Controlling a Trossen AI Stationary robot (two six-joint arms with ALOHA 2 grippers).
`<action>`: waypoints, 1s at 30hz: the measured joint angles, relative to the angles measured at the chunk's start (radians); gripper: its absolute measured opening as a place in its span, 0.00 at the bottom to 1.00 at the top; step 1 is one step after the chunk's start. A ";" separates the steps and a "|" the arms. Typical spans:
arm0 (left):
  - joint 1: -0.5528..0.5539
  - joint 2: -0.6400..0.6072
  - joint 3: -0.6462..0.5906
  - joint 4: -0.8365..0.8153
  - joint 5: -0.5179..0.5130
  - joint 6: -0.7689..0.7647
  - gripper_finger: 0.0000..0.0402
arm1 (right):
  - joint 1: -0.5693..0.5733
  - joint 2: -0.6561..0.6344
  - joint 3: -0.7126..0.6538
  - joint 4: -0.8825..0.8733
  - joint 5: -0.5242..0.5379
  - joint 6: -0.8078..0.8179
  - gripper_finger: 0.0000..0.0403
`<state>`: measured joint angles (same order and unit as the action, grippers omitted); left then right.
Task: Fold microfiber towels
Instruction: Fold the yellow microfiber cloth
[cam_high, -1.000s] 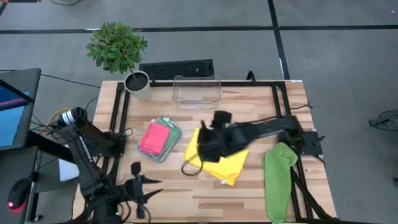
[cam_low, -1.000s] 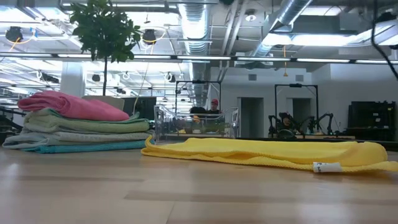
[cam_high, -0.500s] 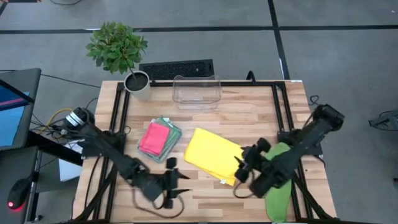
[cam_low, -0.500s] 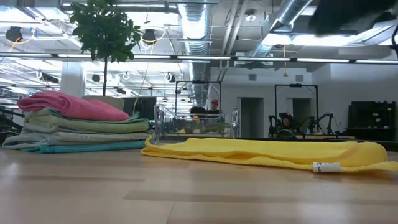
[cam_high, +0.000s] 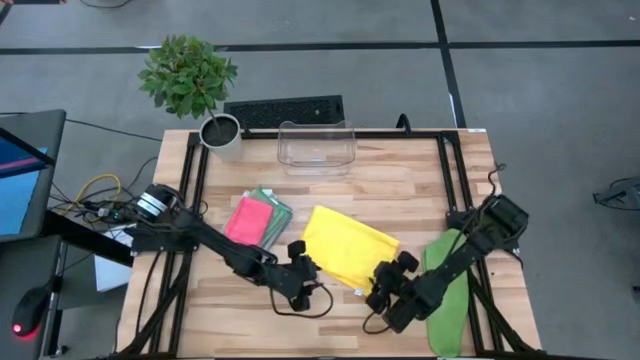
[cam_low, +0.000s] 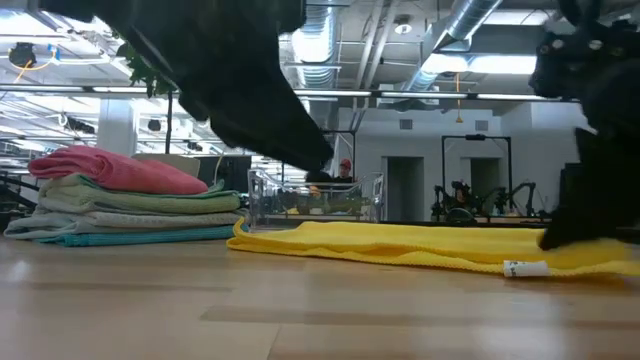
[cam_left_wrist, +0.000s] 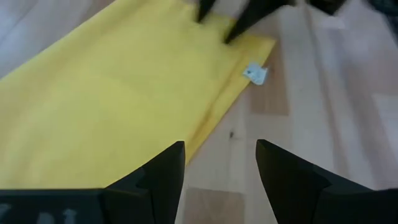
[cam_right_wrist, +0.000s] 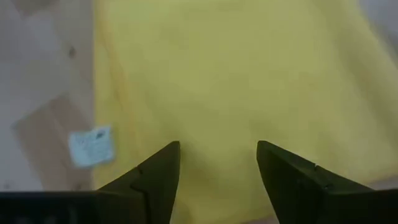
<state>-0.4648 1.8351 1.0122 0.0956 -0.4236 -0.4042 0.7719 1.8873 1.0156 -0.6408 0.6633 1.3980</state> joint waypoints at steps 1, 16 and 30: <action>0.002 0.005 0.000 -0.003 -0.001 -0.001 0.48 | 0.007 0.022 0.015 0.014 -0.011 0.005 0.59; 0.010 0.018 -0.001 -0.094 0.132 0.042 0.48 | -0.014 0.097 0.116 0.201 0.008 -0.016 0.49; -0.054 0.015 0.032 -0.023 -0.053 0.119 0.48 | -0.057 -0.133 0.170 -0.282 0.147 -0.222 0.43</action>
<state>-0.5189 1.8503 1.0439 0.0730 -0.4763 -0.2853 0.7147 1.7541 1.1855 -0.9227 0.8100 1.1764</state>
